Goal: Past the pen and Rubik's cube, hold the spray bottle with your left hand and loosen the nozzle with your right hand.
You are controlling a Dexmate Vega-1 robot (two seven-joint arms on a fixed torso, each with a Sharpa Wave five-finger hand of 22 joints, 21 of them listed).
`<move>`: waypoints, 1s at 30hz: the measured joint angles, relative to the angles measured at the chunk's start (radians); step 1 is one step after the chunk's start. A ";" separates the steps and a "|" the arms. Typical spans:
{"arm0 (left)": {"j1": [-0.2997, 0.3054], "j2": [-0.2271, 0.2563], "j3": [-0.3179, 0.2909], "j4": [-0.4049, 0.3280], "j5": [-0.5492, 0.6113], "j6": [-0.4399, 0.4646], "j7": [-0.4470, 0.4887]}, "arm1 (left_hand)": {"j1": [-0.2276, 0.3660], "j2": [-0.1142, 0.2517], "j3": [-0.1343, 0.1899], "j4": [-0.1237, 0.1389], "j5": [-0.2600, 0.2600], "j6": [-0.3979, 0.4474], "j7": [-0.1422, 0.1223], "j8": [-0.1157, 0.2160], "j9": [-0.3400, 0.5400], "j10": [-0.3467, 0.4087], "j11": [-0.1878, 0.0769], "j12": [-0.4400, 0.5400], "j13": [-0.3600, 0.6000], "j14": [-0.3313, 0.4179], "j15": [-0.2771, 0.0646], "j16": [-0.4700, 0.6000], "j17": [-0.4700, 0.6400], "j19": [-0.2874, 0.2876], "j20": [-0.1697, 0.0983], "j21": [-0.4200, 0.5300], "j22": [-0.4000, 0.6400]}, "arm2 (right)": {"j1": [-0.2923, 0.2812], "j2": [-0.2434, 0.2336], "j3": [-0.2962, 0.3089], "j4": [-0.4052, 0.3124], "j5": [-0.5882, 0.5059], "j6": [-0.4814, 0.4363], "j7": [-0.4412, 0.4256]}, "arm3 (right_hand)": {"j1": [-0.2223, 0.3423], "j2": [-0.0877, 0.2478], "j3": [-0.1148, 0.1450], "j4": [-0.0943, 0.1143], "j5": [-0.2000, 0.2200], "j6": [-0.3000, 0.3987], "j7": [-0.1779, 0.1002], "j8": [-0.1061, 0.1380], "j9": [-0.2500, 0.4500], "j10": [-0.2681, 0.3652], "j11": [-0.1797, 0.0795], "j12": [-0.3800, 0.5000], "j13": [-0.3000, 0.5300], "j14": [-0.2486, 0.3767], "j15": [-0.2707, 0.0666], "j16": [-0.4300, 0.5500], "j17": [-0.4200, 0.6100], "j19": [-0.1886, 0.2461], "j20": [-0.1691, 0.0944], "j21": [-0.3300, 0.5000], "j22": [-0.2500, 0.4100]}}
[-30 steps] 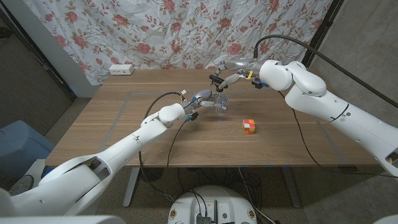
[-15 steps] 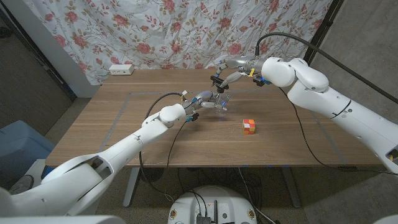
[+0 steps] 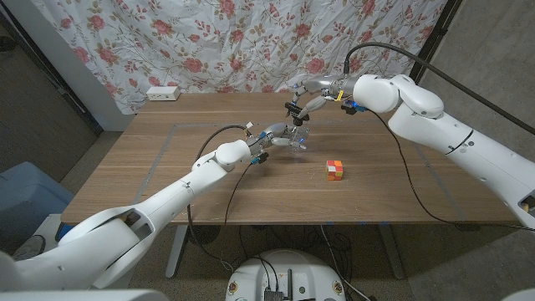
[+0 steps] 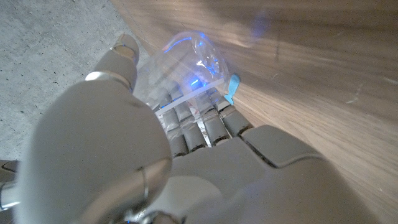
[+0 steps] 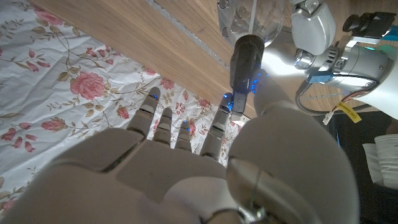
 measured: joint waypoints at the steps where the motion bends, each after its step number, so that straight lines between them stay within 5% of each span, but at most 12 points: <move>1: -0.001 -0.001 0.000 0.002 0.000 0.000 -0.001 | 0.000 0.000 0.000 0.000 0.000 0.000 0.000 0.000 0.000 0.000 0.000 0.000 0.000 0.000 0.000 0.000 0.000 0.000 0.000 0.000 0.000 | 0.002 0.001 0.000 0.004 0.004 0.002 0.000 | 0.000 0.000 0.000 0.000 0.000 0.002 -0.001 0.000 0.000 0.003 -0.003 0.000 0.000 0.000 0.000 0.000 0.000 0.000 0.000 0.000 0.000; 30: -0.024 -0.018 0.009 0.048 -0.003 -0.014 -0.021 | 0.000 0.000 -0.001 -0.001 0.000 -0.002 0.002 -0.003 -0.004 0.000 0.000 -0.008 0.000 0.005 -0.005 -0.004 0.000 0.000 0.000 -0.004 0.000 | 0.032 0.014 -0.007 0.066 0.096 0.041 -0.007 | 0.115 0.064 0.023 -0.007 0.012 0.088 -0.001 0.031 -0.003 0.047 -0.047 0.008 0.000 0.007 -0.043 0.014 0.009 -0.002 -0.038 0.000 0.000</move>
